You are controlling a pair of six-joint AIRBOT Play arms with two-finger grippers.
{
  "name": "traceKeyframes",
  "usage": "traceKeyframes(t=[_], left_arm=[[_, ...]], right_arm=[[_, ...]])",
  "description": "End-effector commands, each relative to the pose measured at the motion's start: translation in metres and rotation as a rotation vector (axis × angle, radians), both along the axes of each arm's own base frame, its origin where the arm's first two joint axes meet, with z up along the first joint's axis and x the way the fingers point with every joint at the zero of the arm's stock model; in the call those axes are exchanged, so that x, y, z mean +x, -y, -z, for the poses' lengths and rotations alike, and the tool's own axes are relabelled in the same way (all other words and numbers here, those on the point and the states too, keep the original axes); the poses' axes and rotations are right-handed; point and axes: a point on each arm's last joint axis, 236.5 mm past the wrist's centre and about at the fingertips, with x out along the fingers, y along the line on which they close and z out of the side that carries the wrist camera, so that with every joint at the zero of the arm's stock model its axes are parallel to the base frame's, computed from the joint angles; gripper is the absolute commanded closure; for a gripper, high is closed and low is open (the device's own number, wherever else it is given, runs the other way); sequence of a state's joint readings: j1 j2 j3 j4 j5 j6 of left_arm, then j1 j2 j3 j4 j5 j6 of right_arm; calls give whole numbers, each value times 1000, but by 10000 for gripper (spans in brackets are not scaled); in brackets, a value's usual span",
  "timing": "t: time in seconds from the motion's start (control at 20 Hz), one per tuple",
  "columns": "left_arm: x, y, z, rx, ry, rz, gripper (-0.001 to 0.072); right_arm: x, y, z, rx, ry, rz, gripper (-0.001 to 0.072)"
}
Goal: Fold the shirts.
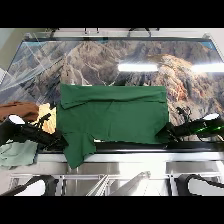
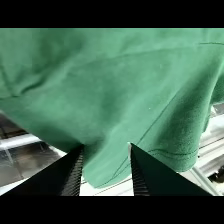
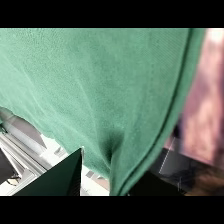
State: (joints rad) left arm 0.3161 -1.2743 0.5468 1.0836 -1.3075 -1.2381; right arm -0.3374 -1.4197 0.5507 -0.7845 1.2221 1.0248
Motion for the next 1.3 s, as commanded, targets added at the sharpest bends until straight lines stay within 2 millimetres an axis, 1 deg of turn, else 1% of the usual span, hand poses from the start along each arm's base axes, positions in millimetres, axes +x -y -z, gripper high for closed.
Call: traceKeyframes(t=[0.0, 0.1, 0.15, 0.2, 0.3, 0.45, 0.6, 0.65, 0.75, 0.8, 0.9, 0.95, 1.0, 1.05, 1.1, 1.15, 1.2, 1.25], left_arm=[[0, -31, -9, 37, -6, -43, 373], [9, -53, -24, 76, 94, -117, 373], [10, -60, -29, 93, 130, -148, 373], [11, -66, -31, 112, 161, -181, 373], [9, -67, -29, 140, 198, -197, 373], [-2, -49, -18, 120, 163, -120, 373], [-19, -34, 0, 75, 51, -40, 373], [-20, -30, 7, 66, 28, -31, 373], [-10, -22, 18, 43, 17, -39, 373], [-4, -16, 21, 25, 16, -34, 374], [-3, -6, 27, 4, -4, 17, 375], [-4, -3, 29, 1, -15, 33, 408], [-5, -2, 29, 1, -17, 40, 534], [-6, -4, 29, 5, -15, 50, 625], [-6, -7, 29, 16, -8, 56, 638], [-4, -10, 27, 23, 6, 49, 675], [0, -13, 24, 31, 27, 31, 675], [5, -17, 20, 33, 50, 8, 675]], right_arm=[[21, 19, 18, -112, 68, 56, 419], [21, 20, 18, -115, 70, 59, 419], [22, 20, 18, -113, 70, 60, 420], [22, 19, 18, -112, 71, 63, 420], [23, 19, 18, -111, 71, 64, 420], [23, 19, 18, -110, 71, 65, 420], [21, 18, 17, -105, 66, 60, 420], [20, 17, 16, -99, 62, 58, 420], [18, 16, 14, -88, 47, 61, 421], [17, 15, 14, -84, 41, 61, 421], [12, 11, 11, -63, 27, 50, 426], [10, 10, 10, -56, 18, 48, 425], [9, 10, 10, -54, 14, 50, 425], [7, 10, 11, -52, 9, 53, 426], [7, 10, 11, -52, 9, 52, 428], [7, 8, 9, -43, 8, 54, 523], [7, 8, 9, -41, 7, 54, 626], [6, 7, 7, -34, 3, 50, 638]])
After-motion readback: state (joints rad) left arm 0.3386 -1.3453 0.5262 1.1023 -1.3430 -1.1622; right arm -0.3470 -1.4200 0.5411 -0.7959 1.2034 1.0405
